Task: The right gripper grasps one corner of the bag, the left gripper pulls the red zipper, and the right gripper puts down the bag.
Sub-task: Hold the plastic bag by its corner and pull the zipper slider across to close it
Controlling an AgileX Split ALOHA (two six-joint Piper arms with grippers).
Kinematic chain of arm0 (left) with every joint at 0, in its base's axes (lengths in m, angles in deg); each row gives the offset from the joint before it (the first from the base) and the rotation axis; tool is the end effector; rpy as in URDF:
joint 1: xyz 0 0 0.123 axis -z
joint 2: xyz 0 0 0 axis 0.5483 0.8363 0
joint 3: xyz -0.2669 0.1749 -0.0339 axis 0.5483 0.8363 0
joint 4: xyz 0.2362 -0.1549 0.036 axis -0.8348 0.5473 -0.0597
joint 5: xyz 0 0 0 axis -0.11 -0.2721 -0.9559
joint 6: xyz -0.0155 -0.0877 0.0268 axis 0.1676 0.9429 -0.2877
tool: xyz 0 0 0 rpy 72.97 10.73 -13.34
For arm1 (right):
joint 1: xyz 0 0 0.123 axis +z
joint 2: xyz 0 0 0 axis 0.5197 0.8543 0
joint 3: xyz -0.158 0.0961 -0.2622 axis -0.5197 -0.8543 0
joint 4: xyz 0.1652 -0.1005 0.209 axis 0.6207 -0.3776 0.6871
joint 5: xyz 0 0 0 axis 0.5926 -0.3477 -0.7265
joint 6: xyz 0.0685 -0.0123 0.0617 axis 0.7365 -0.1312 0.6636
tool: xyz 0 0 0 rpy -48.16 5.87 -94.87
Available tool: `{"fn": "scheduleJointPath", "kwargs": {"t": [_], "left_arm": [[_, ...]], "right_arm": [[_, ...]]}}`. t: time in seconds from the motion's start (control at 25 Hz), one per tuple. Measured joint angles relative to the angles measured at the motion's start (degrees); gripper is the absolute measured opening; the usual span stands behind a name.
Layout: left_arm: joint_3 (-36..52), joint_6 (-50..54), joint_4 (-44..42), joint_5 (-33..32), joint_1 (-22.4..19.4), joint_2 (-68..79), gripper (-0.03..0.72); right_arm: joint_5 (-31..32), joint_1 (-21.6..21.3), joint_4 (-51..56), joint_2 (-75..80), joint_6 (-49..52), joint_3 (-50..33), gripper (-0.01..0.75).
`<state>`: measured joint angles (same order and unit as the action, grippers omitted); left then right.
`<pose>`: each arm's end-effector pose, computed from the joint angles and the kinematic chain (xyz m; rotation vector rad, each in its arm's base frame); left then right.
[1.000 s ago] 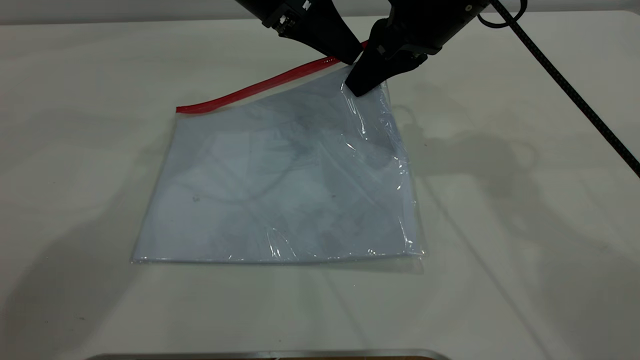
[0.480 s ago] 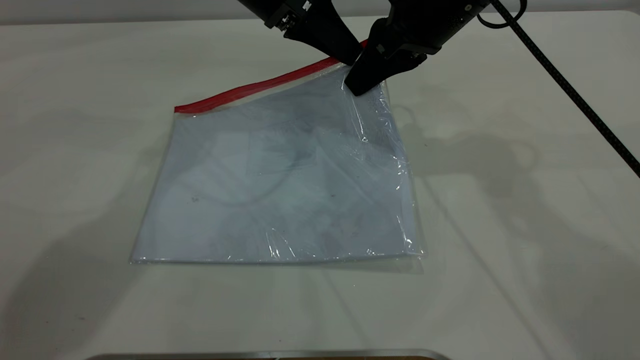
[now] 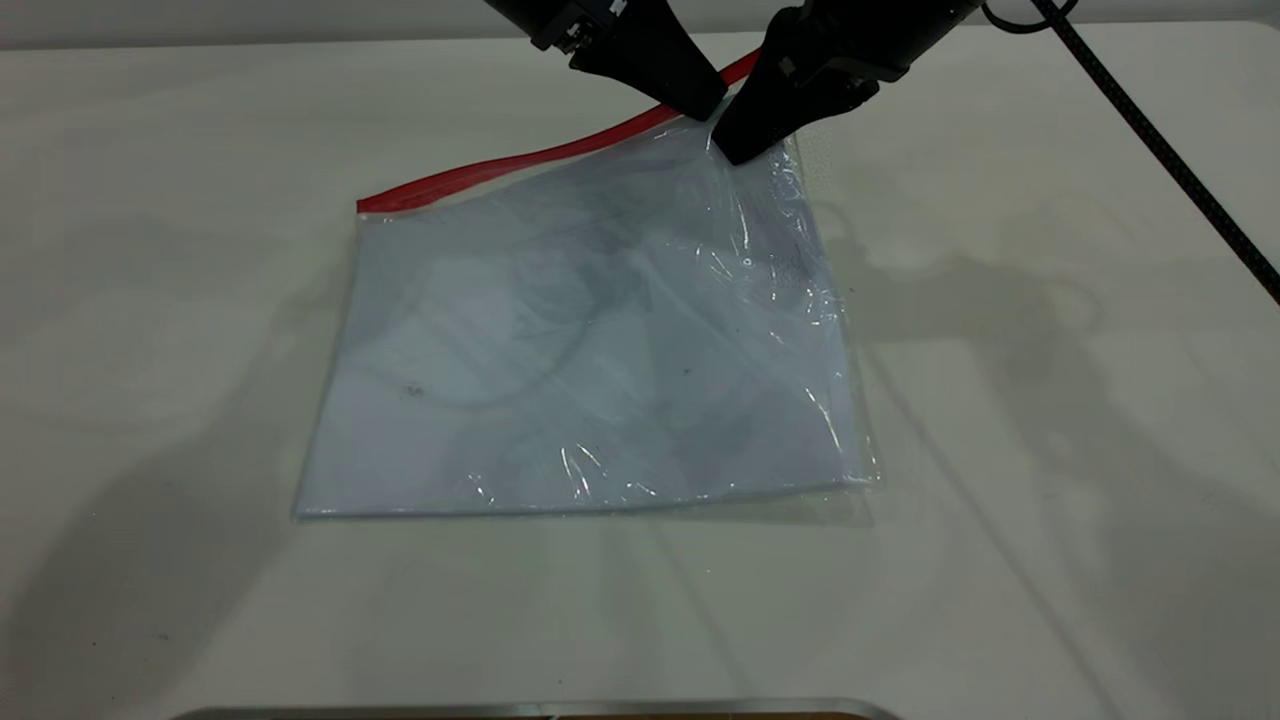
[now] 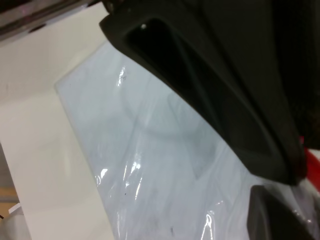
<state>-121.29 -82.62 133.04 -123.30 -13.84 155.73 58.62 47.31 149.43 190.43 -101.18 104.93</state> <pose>0.5003 -0.2474 0.0951 1.2618 2.1781 -1.0103 0.4484 0.1857 0.1019 -1.1183 2.3278 0.7833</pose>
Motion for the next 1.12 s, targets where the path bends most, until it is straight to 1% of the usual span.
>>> {"fn": "scheduleJointPath", "kwargs": {"t": [0.2,0.44,0.6,0.84,0.96,1.12], "left_arm": [[0.0,-0.53,0.06,0.06,-0.11,0.0,0.16],[0.0,-2.89,0.37,0.25,-0.13,0.0,0.055],[0.0,-3.0,0.85,0.25,-0.37,0.0,0.053],[-0.32,-3.06,2.95,-0.36,-1.81,-0.06,0.053],[-0.37,-3.15,2.57,-0.75,-3.3,-0.1,0.053],[-0.37,-3.19,-0.35,-0.8,-6.07,-0.1,0.053]], "right_arm": [[0.0,0.0,0.3,0.0,0.0,0.0,0.033],[0.0,-0.05,0.36,0.0,0.0,0.0,0.033],[0.39,-0.69,0.74,-0.19,0.0,0.0,0.033],[2.98,-3.47,2.37,-2.05,0.0,0.0,0.033],[3.83,-4.76,3.4,-2.96,0.0,0.0,0.033],[4.59,-6.74,5.31,-3.33,-0.61,0.0,0.033]]}}
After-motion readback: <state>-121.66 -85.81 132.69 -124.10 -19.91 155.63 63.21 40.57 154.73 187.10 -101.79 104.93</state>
